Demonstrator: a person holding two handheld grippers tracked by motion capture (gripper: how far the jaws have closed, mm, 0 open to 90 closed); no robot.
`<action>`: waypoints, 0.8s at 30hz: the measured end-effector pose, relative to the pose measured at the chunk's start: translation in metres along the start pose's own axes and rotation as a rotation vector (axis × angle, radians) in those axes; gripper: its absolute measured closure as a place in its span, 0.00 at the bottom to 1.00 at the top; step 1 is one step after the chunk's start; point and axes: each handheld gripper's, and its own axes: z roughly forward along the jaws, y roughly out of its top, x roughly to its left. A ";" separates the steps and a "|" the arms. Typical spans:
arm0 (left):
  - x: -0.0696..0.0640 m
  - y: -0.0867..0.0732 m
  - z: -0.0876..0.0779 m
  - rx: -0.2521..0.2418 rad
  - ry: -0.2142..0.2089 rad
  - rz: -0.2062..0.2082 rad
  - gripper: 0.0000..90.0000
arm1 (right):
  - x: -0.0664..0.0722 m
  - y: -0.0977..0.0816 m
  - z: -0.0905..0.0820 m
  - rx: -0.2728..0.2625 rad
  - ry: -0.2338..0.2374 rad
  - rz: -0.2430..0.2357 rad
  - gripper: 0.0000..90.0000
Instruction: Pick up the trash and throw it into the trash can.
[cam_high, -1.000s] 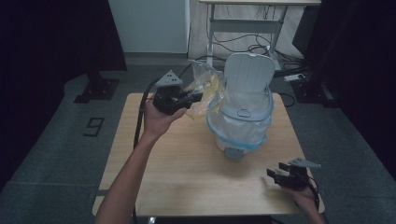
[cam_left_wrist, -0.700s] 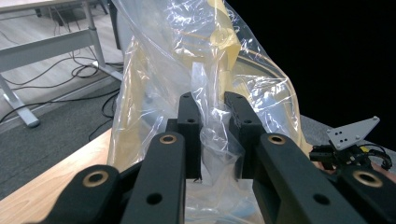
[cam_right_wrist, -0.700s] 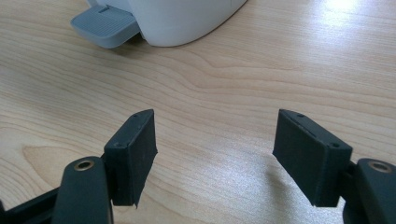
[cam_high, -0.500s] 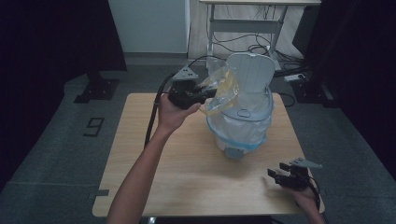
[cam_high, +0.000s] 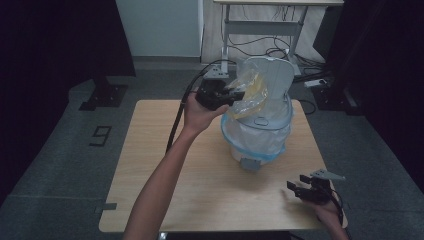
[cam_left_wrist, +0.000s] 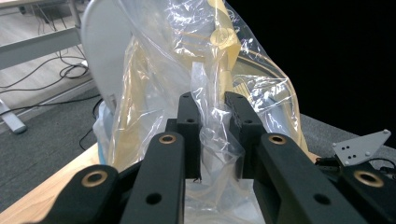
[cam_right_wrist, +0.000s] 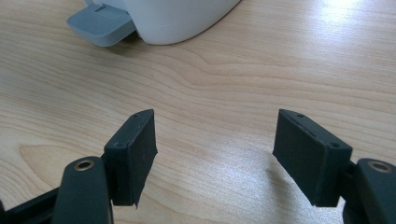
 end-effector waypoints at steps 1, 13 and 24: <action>0.000 0.001 0.003 0.002 -0.004 -0.001 0.86 | 0.000 0.000 0.000 0.001 0.000 0.000 0.33; -0.004 0.013 0.037 0.032 -0.030 0.031 0.85 | -0.001 -0.002 0.000 0.011 -0.006 -0.005 0.33; -0.011 0.013 0.055 0.048 -0.047 0.040 0.85 | -0.002 -0.004 -0.001 0.013 -0.008 -0.001 0.33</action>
